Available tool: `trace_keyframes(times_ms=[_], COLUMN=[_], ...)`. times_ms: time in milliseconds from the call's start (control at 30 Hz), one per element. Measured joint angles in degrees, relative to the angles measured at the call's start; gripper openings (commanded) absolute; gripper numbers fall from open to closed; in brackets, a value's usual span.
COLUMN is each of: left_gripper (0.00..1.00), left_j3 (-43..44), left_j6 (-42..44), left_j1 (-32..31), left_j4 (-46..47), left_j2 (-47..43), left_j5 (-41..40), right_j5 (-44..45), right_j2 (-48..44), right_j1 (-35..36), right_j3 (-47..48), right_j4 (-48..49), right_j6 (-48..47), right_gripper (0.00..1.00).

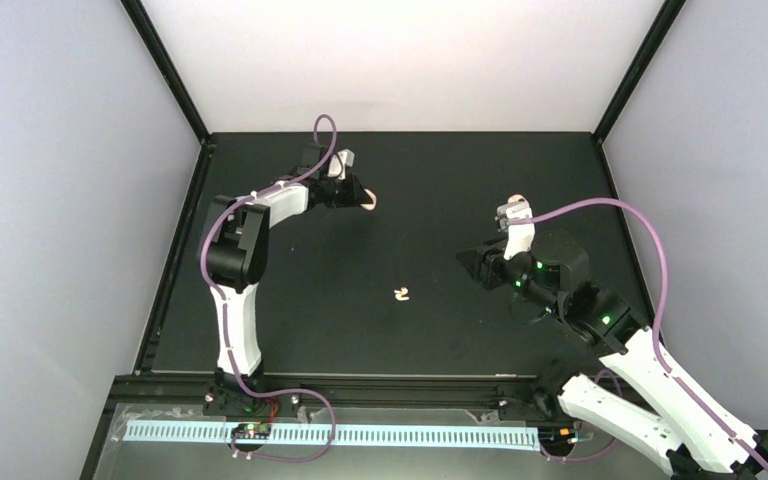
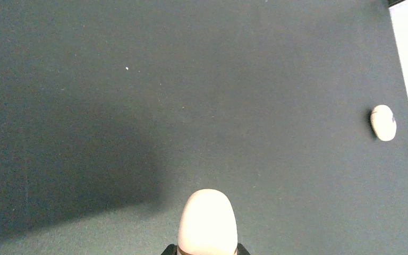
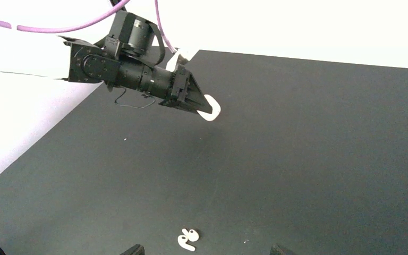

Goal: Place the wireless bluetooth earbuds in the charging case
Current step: Place the charging case at the center of the board.

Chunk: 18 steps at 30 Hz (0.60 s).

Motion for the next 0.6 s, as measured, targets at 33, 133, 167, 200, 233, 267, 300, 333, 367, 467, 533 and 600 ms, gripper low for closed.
trace_keyframes(times_ms=[33, 133, 167, 200, 233, 267, 300, 333, 367, 467, 533, 600], left_gripper=[0.01, 0.04, 0.07, 0.09, 0.10, 0.12, 0.16, 0.20, 0.23, 0.29, 0.33, 0.39], left_j3=[0.7, 2.5, 2.9, 3.2, 3.5, 3.7, 3.7, 3.8, 3.8, 3.8, 3.8, 3.8], left_j6=[0.0, 0.3, 0.3, 0.3, 0.3, 0.4, 0.4, 0.4, 0.4, 0.7, 1.0, 1.2], left_j1=[0.0, 0.0, 0.0, 0.0, 0.0, 0.0, 0.0, 0.0, 0.0, 0.0, 0.0, 0.0], left_j4=[-0.6, -2.4, -2.8, -3.3, -3.6, -4.0, -4.3, -4.7, -4.9, -5.8, -6.4, -6.6], left_j2=[0.8, 2.7, 3.0, 3.3, 3.4, 3.6, 3.7, 3.8, 3.9, 4.4, 4.6, 4.8], left_j5=[0.0, 0.0, 0.0, 0.0, -0.1, -0.3, -0.5, -0.8, -1.0, -1.9, -2.5, -2.8], right_j5=[0.0, 0.0, 0.0, 0.0, 0.0, 0.0, 0.0, 0.1, 0.1, 0.2, 0.3, 0.3], right_j2=[0.2, 0.8, 1.1, 1.4, 1.5, 1.7, 1.7, 1.8, 1.9, 2.3, 2.7, 2.9], right_j1=[0.0, 0.0, 0.0, 0.0, 0.0, 0.0, 0.0, 0.0, 0.0, 0.0, 0.0, 0.0], right_j3=[0.0, 0.0, 0.0, 0.0, 0.0, 0.0, 0.0, 0.0, 0.0, 0.1, 0.2, 0.2], right_j4=[0.1, 0.4, 0.4, 0.4, 0.4, 0.4, 0.4, 0.4, 0.4, 0.5, 0.5, 0.5], right_j6=[0.0, 0.0, 0.0, 0.0, 0.0, 0.0, 0.0, 0.0, 0.0, -0.1, -0.2, -0.2], right_gripper=[0.61, 0.61, 0.61, 0.61, 0.61, 0.61, 0.61, 0.61, 0.61, 0.61, 0.61, 0.62])
